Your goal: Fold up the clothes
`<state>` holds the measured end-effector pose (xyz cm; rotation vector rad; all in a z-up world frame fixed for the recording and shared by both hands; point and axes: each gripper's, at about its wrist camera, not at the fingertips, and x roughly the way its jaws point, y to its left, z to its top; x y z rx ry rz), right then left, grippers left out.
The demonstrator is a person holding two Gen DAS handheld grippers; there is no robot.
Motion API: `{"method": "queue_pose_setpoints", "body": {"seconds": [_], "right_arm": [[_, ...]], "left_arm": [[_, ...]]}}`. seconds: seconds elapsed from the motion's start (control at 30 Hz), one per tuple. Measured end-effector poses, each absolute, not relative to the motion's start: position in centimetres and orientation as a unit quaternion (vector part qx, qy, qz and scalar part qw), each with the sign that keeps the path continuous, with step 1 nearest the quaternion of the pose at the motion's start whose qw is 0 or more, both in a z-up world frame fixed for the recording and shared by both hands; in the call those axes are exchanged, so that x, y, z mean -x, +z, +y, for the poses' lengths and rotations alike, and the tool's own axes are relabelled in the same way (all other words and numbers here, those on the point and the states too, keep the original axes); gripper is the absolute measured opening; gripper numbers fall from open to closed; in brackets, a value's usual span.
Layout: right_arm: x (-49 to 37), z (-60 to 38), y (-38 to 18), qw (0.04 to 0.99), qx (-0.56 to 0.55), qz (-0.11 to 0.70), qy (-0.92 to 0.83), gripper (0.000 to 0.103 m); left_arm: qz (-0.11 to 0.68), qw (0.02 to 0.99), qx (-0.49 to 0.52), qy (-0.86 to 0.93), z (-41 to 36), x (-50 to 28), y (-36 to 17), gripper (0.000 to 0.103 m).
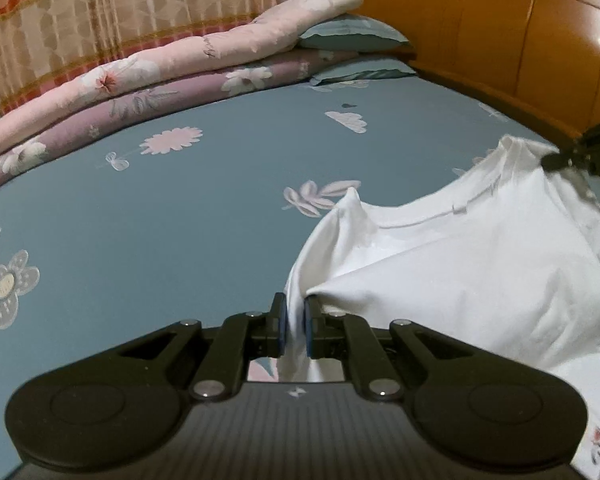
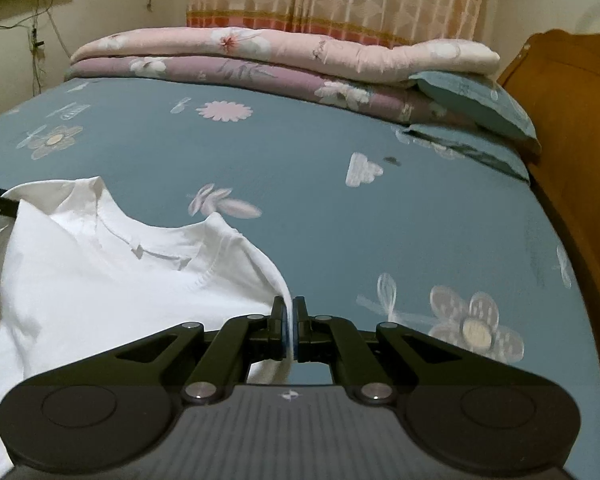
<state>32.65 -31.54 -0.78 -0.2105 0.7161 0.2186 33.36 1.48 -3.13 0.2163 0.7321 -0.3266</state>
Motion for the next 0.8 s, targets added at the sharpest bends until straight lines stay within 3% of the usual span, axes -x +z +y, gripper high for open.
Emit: {"method": "queue_pose_setpoints", "body": {"seconds": [0.47, 0.8], "right_arm": [[-44.6, -29.8, -3.1, 0.928, 0.108, 0.355, 0.039, 0.003], [-48.5, -29.8, -8.0, 0.914, 0.094, 0.394, 0.017, 0.003]], "left_arm": [[0.353, 0.922, -0.111, -0.113, 0.4, -43.5, -4.7, 0.007], [0.395, 0.907, -0.105, -0.101, -1.3, -48.3, -9.9, 0.007]]}}
